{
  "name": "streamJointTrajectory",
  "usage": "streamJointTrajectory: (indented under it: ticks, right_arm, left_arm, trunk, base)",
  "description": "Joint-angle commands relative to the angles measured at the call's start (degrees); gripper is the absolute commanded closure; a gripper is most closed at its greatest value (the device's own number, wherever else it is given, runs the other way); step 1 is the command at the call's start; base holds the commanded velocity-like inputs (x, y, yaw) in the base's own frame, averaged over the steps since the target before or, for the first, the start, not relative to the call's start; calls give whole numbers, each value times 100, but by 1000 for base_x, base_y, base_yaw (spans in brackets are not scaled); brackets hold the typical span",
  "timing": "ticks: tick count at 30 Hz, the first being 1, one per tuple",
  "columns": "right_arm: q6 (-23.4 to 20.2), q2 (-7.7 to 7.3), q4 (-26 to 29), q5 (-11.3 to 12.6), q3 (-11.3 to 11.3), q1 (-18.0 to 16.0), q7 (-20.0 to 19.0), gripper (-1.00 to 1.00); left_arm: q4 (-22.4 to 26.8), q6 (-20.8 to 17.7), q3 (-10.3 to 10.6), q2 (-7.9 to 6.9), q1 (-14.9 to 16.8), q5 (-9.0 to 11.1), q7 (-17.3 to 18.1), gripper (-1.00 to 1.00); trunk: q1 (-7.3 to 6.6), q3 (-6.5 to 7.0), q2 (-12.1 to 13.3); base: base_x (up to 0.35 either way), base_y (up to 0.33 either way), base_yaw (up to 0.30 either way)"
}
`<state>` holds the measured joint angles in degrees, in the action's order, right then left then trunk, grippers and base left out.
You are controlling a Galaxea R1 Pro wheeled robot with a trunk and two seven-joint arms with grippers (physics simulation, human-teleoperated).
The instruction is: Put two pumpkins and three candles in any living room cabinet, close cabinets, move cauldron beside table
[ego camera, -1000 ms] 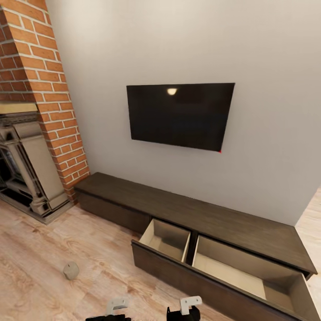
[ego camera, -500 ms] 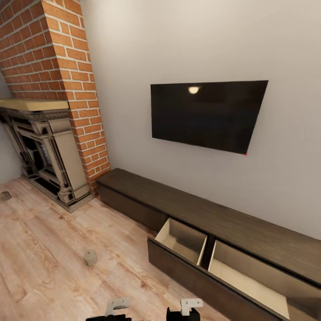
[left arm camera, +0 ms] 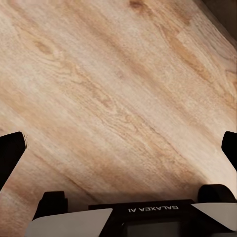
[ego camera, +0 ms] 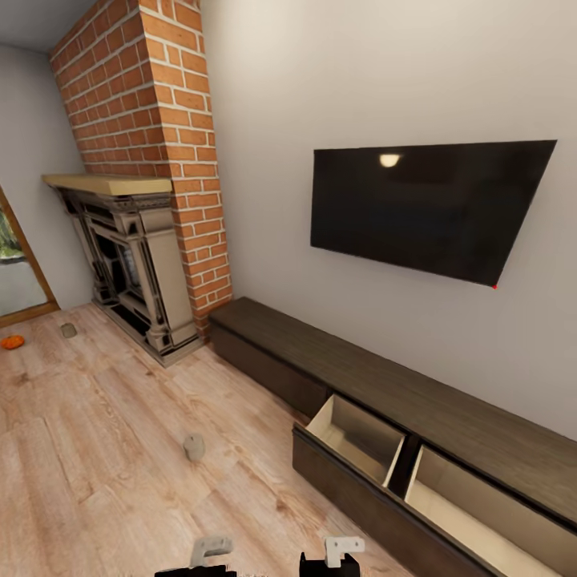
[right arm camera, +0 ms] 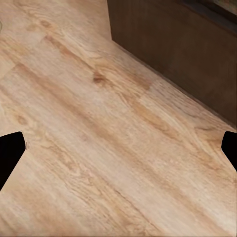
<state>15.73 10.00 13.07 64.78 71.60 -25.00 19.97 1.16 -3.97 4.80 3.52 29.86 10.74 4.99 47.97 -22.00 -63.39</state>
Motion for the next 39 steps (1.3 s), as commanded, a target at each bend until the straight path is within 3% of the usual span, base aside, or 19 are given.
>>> streamJointTrajectory:
  ticks: [1, 39]
  right_arm:
    - [27, 0, 3, 52, 47, -5, 25, -100]
    - [27, 0, -6, 52, 47, -5, 25, -100]
  left_arm:
    - [7, -31, 48, 0, 3, 60, 11, -100]
    - [7, -34, 48, 8, 3, 60, 20, -100]
  trunk:
    - [0, -7, -4]
    - [0, -9, -4]
  base:
    - [0, 0, 288]
    - [0, 0, 292]
